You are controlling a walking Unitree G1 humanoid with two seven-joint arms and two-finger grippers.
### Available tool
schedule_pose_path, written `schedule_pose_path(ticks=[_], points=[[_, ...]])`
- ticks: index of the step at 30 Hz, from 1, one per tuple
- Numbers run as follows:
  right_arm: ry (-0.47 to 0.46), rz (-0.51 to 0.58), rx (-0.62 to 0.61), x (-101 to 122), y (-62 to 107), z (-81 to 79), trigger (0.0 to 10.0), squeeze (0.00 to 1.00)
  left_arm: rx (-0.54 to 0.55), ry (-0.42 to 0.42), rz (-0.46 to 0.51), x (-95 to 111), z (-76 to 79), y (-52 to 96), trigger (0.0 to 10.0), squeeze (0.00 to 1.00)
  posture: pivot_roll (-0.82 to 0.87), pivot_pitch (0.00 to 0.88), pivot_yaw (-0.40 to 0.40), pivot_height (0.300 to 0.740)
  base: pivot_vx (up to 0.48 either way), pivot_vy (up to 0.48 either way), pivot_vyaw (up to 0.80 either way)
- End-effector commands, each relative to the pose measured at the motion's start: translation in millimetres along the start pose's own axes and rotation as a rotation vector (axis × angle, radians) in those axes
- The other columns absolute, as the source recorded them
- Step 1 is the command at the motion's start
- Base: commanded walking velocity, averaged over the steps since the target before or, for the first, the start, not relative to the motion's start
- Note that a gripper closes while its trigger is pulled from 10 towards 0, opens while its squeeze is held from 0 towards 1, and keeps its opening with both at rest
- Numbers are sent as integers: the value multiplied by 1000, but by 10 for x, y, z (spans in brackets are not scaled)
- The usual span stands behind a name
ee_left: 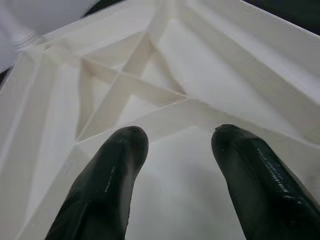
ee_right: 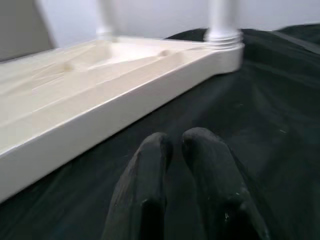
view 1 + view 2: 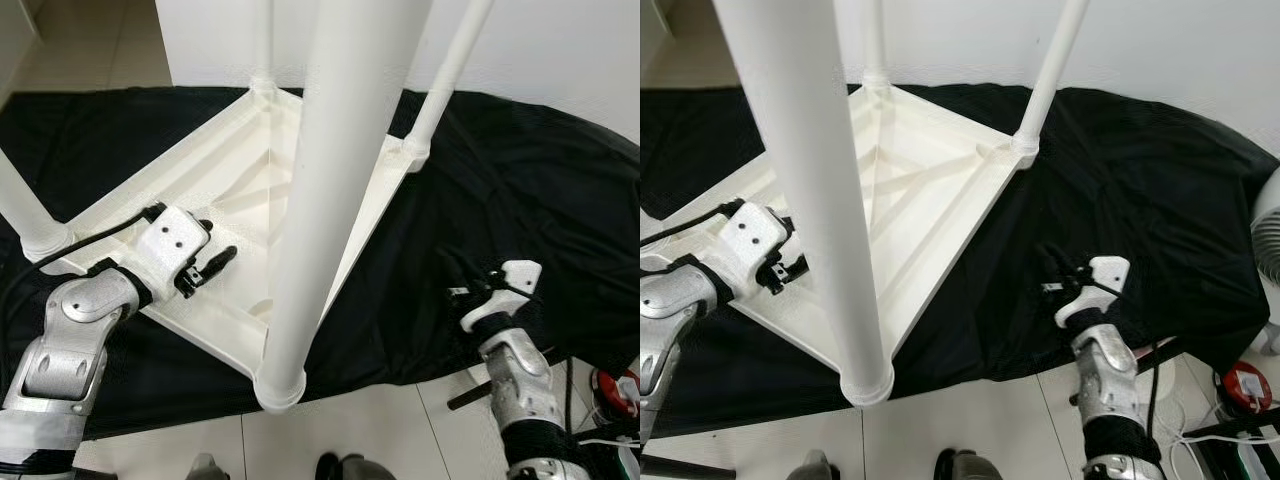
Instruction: Building children table
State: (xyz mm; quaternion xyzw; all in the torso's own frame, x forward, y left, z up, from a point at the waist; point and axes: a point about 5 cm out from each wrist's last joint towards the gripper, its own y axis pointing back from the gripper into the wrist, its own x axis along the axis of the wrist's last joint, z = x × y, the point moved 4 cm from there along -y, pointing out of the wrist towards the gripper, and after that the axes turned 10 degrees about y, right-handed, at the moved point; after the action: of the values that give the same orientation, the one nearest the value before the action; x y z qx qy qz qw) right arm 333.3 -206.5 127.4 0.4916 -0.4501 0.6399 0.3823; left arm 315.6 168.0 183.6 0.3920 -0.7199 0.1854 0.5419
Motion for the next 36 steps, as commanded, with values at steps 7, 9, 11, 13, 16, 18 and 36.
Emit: schedule_pose_path(ticks=[7,9,11,13,16,18,36], points=[[124,-72,63,-39,73,-95,10000,0,-106,38,-37,-221,32,144,10000,0,94,106,-81,740,0,0,0],[93,-55,78,-3,81,-154,10000,0,-157,16,11,-127,116,161,10000,0,97,96,-83,740,0,0,0],[81,-50,90,-12,87,-186,10000,0,-189,3,34,-97,172,168,10000,0,98,87,-86,740,0,0,0],[73,-51,108,-29,95,-221,10000,0,-220,-8,47,-82,223,176,10000,0,98,87,-86,740,0,0,0],[71,-59,127,-39,103,-249,10000,0,-261,-17,57,-76,280,194,10000,0,103,75,-86,740,0,0,0],[76,-64,151,-40,111,-269,10000,0,-299,-19,68,-61,322,218,10000,0,103,75,-86,740,0,0,0],[110,-34,350,152,91,-579,10000,0,-397,-121,-26,-349,476,6,10000,0,86,70,-60,740,0,0,0]])
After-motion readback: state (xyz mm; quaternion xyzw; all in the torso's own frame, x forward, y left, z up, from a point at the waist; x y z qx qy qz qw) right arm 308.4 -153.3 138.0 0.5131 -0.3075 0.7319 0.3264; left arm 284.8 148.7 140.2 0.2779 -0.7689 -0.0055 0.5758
